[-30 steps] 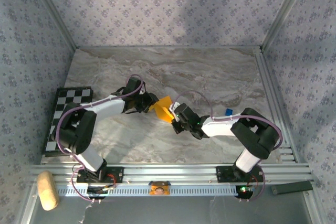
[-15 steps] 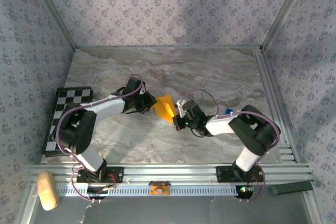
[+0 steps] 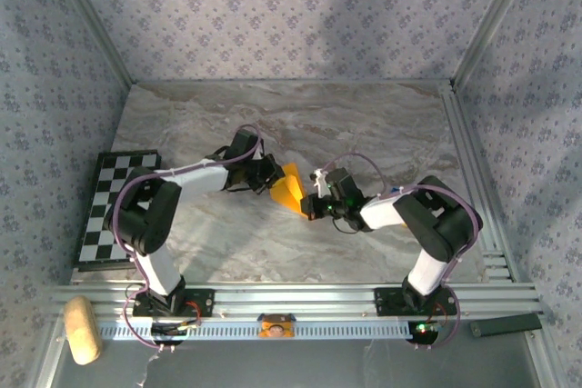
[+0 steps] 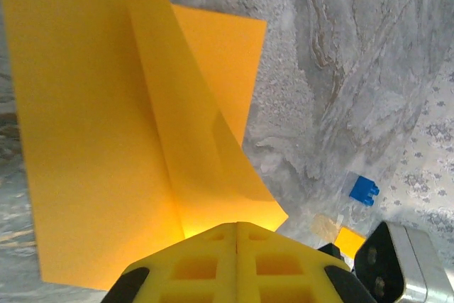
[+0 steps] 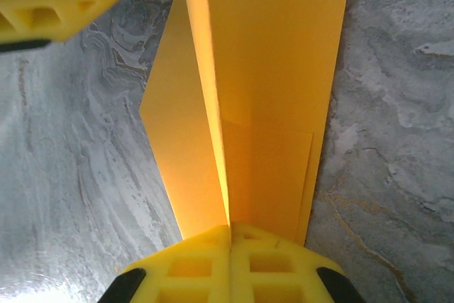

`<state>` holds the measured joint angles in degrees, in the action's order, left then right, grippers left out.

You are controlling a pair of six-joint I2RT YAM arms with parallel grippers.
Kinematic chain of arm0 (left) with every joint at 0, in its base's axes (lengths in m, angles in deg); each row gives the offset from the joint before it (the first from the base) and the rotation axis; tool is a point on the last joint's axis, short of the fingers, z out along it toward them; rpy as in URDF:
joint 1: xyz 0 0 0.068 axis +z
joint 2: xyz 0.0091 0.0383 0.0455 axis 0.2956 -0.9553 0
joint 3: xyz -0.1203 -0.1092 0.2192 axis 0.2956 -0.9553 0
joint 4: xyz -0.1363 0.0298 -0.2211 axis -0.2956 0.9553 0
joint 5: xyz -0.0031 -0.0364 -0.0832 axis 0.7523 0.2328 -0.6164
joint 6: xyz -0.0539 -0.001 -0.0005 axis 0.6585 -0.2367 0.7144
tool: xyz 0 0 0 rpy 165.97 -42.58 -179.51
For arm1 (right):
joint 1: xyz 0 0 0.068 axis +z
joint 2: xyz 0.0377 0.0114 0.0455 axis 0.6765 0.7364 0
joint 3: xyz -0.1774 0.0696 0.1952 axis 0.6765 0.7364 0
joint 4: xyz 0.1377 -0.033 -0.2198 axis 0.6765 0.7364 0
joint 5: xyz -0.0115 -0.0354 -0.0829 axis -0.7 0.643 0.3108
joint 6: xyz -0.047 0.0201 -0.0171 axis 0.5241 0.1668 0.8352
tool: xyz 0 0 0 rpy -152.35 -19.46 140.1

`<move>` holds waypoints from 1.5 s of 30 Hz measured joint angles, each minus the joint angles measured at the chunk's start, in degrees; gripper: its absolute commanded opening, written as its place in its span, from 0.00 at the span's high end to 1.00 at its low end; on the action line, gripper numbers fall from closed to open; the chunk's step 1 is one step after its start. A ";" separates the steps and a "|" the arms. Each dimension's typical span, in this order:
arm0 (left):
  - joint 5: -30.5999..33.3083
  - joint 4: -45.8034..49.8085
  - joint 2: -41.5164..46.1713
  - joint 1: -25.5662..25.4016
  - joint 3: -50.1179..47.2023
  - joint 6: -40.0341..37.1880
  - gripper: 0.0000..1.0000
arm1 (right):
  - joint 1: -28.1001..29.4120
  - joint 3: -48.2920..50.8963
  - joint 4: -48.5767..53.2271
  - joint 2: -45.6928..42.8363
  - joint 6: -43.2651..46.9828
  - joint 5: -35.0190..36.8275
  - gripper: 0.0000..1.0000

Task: Fold a paper plane with a square sheet of paper (pick it up from the middle)
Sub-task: Fourth fold the wing at the center of the table.

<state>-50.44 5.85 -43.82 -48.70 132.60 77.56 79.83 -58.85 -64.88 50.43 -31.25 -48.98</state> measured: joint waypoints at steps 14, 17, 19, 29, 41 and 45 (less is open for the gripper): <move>-1.03 -2.03 -4.48 -1.88 1.64 -0.15 0.95 | -4.33 -1.99 0.09 2.99 -7.23 -10.21 0.97; -1.03 -2.69 -5.29 -2.05 2.32 -0.15 0.96 | -4.92 -2.23 0.13 3.41 -8.41 -11.41 0.97; -0.98 -3.34 -5.88 -2.23 2.40 -0.15 0.96 | -5.25 -2.47 0.31 3.69 -8.94 -12.20 0.97; -0.55 -4.74 -7.61 -3.02 2.40 0.07 0.96 | -6.23 -3.67 2.23 4.33 -10.27 -14.45 0.97; 0.07 -5.05 -10.34 -3.13 3.74 0.04 0.96 | -6.82 -4.57 3.78 4.76 -11.32 -15.72 0.96; 0.33 -5.05 -10.45 -3.13 3.80 0.02 0.96 | -6.95 -4.74 4.07 4.87 -11.34 -16.06 0.96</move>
<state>-50.12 0.80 -54.27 -51.82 136.40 77.58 72.88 -63.59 -60.82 55.30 -42.59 -65.05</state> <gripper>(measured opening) 0.043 0.051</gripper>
